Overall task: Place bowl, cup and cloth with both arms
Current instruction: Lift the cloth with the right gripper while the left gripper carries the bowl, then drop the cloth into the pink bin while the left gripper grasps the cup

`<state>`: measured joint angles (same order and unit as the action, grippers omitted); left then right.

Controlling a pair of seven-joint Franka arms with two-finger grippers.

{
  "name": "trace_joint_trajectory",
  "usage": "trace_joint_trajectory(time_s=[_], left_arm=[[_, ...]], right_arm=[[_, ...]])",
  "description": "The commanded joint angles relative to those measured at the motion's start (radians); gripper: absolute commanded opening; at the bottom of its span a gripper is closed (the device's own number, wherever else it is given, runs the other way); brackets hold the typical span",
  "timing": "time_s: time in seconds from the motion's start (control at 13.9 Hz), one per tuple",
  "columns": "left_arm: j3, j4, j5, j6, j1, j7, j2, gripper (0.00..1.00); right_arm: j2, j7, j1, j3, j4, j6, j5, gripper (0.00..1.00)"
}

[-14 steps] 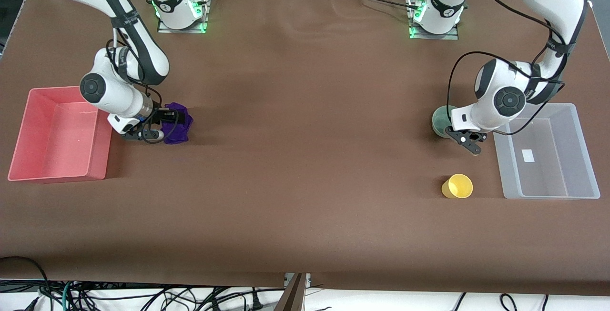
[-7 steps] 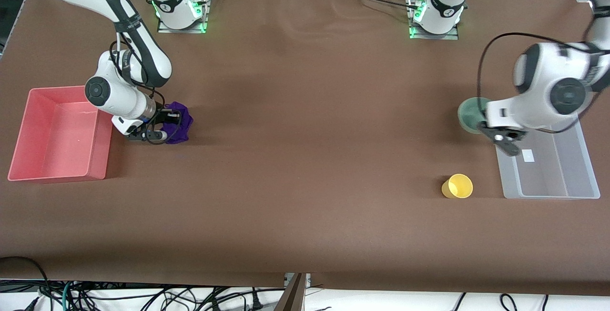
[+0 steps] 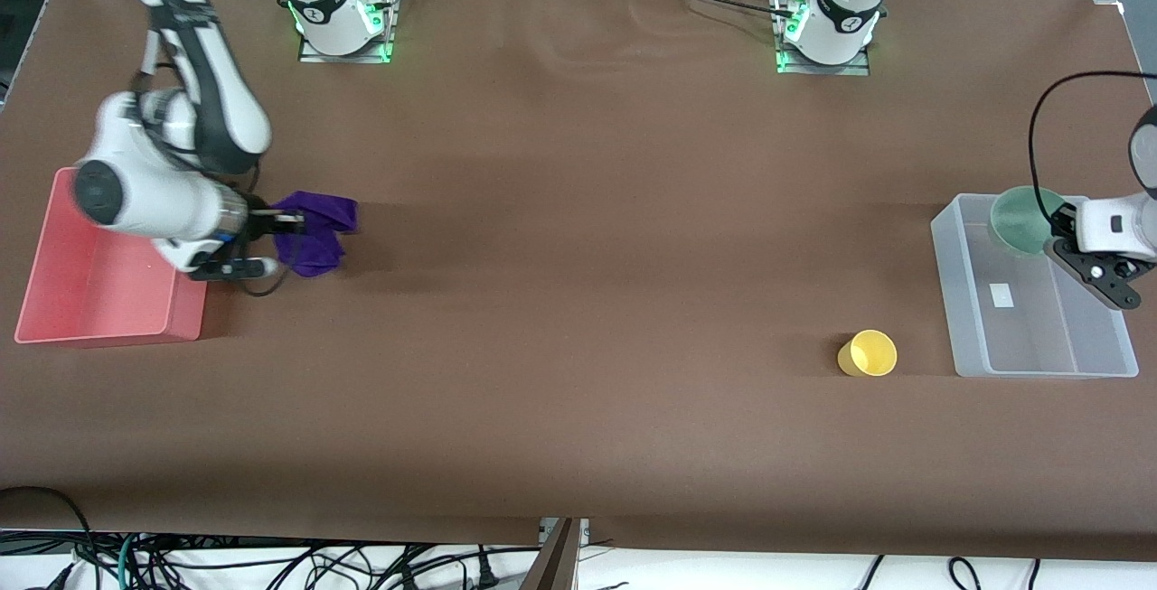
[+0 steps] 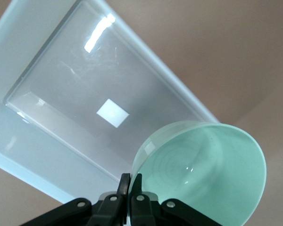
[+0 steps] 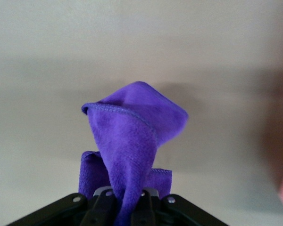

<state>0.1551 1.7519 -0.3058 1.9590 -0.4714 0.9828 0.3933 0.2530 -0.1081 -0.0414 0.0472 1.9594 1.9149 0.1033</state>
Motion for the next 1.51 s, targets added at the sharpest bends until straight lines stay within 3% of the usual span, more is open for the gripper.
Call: trace_joint_trajectory(time_s=[0.0,0.14,0.36,0.43,0.5,0.72,0.93,1.22,1.44], left_arm=[[0.014,-0.074,-0.026,0.102,-0.041,0.043,0.142,0.0],[0.014,-0.074,-0.026,0.181,-0.07,0.076,0.197,0.0],[0.014,-0.072,-0.024,0.236,-0.084,0.08,0.239,0.0],[0.014,-0.074,-0.024,0.242,-0.087,0.079,0.243,0.45],[0.014,-0.074,-0.021,0.241,-0.088,0.08,0.243,0.99],[0.024,-0.077,-0.004,0.192,-0.087,0.079,0.179,1.0],[0.11,-0.129,0.069,0.049,-0.084,0.013,0.104,1.0],[0.28,-0.183,0.07,-0.031,-0.05,-0.437,0.116,1.0],[0.279,-0.184,0.054,0.027,0.075,-0.79,0.176,1.0]], right_arm=[[0.002,-0.108,-0.012,-0.071,-0.19,-0.265,-0.051,0.0],[0.0,-0.223,-0.012,-0.14,-0.276,-0.377,-0.121,0.0],[0.012,-0.411,-0.014,-0.26,-0.286,-0.363,-0.194,0.0],[0.015,-0.464,-0.015,-0.291,-0.286,-0.328,-0.206,0.0],[0.026,-0.504,-0.02,-0.318,-0.284,-0.301,-0.206,0.0],[0.096,-0.542,-0.04,-0.352,-0.277,-0.199,-0.208,0.0],[0.188,-0.545,-0.077,-0.352,-0.275,-0.128,-0.205,0.0],[0.261,-0.544,-0.1,-0.352,-0.26,-0.079,-0.195,0.0],[0.282,-0.544,-0.1,-0.365,-0.229,-0.025,-0.192,0.0]])
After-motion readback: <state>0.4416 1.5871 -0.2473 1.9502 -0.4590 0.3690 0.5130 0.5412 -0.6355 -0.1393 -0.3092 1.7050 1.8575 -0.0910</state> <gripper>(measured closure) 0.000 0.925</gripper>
